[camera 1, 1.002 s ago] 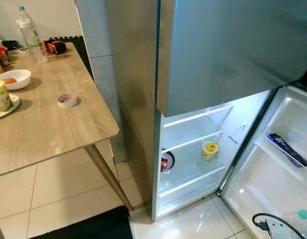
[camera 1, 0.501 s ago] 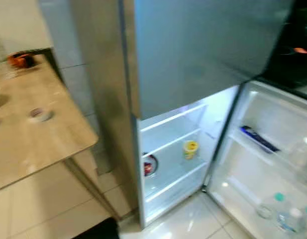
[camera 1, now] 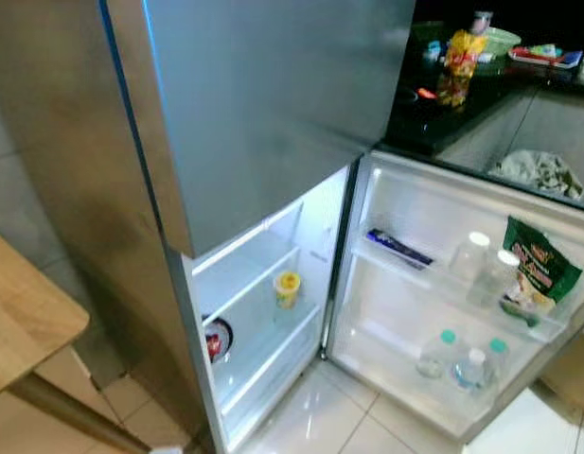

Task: Restocking fridge

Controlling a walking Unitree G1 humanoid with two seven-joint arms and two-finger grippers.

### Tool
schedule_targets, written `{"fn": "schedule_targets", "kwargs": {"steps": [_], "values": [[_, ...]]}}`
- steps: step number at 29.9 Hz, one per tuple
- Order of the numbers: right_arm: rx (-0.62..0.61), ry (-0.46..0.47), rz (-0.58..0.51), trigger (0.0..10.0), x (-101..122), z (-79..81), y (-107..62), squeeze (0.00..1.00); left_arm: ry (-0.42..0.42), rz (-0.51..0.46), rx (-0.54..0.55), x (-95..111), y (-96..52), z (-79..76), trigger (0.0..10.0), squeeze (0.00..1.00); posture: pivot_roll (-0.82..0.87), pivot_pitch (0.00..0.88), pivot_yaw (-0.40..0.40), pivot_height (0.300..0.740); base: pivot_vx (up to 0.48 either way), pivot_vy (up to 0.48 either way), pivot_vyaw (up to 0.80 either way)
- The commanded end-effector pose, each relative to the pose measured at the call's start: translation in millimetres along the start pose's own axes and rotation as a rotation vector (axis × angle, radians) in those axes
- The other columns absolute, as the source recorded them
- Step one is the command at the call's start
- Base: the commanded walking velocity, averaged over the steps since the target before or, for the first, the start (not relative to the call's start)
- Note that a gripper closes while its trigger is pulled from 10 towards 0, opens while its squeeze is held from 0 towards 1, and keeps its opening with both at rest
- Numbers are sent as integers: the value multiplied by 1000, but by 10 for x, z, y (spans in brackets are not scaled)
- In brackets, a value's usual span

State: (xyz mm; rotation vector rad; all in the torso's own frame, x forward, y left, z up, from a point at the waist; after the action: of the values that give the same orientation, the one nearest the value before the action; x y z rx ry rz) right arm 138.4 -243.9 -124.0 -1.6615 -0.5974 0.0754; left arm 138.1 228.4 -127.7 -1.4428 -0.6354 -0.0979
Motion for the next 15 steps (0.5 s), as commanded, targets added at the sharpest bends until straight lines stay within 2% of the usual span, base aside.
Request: {"fn": "schedule_targets", "kwargs": {"steps": [1,9,15], "values": [[2,-13,-8,10000,26,10,3,0,5,33,-11,-111,-9,-41,10000,0,-82,0,-13,740,0,-428,0],[12,-37,3,10000,0,51,7,0,-5,46,-18,-168,-18,-47,10000,0,-82,0,-11,740,0,-472,0],[36,-35,1,10000,15,91,12,0,-7,49,-20,-181,-20,-42,10000,0,-83,0,-6,740,0,-472,-694]]}}
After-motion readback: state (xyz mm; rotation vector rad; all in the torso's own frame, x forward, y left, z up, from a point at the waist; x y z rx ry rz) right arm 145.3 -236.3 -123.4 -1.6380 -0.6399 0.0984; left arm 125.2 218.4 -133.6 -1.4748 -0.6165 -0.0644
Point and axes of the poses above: a point about 5 cm out from each wrist's last joint towards the gripper, its own y axis pointing out of the wrist towards the gripper, its own x axis along the axis of the wrist's last joint, z = x × y, the point moved 3 cm from there along y, pointing out of the wrist towards the gripper, and after that the axes turned 13 degrees about -y, right-handed, at the moved point
